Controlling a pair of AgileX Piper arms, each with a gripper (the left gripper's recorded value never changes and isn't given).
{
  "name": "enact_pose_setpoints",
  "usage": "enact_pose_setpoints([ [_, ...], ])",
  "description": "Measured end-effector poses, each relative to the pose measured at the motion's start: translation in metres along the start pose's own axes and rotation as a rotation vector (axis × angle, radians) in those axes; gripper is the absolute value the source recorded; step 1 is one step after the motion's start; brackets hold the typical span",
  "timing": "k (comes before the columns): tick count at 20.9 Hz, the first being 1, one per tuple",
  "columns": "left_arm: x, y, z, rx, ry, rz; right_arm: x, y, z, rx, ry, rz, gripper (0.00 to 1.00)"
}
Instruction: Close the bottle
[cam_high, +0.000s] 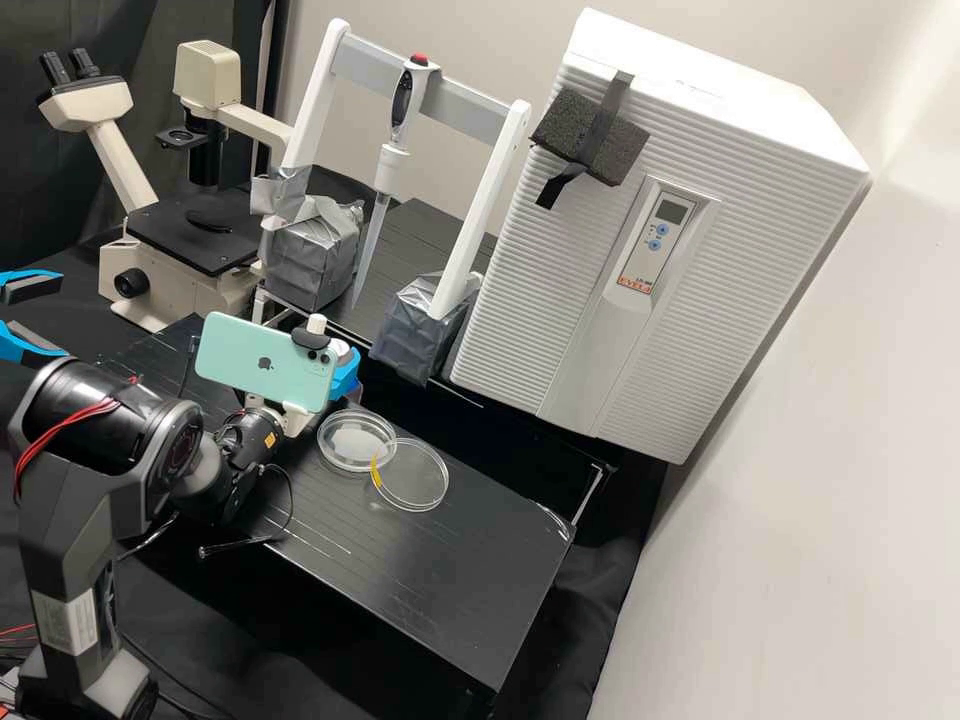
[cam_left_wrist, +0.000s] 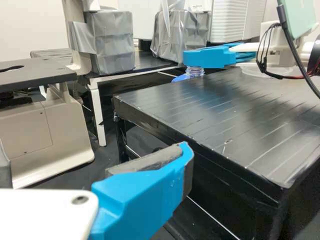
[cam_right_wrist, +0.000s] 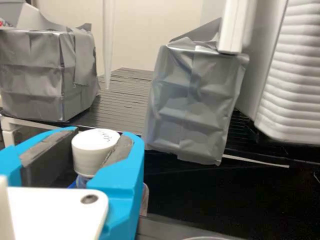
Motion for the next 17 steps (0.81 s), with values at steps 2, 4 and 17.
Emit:
enact_pose_setpoints([
  [2, 0.0000, 0.0000, 0.0000, 0.000, 0.000, 0.000, 0.0000, -0.0003, -0.0004, -0.018, 0.001, -0.001, 1.00],
  [4, 0.0000, 0.0000, 0.0000, 0.000, 0.000, 0.000, 0.0000, -0.0003, -0.0004, -0.020, 0.001, -0.001, 1.00],
  [17, 0.0000, 0.0000, 0.0000, 0.000, 0.000, 0.000, -0.0016, 0.0019, -0.0051, -0.020, 0.018, 0.006, 1.00],
])
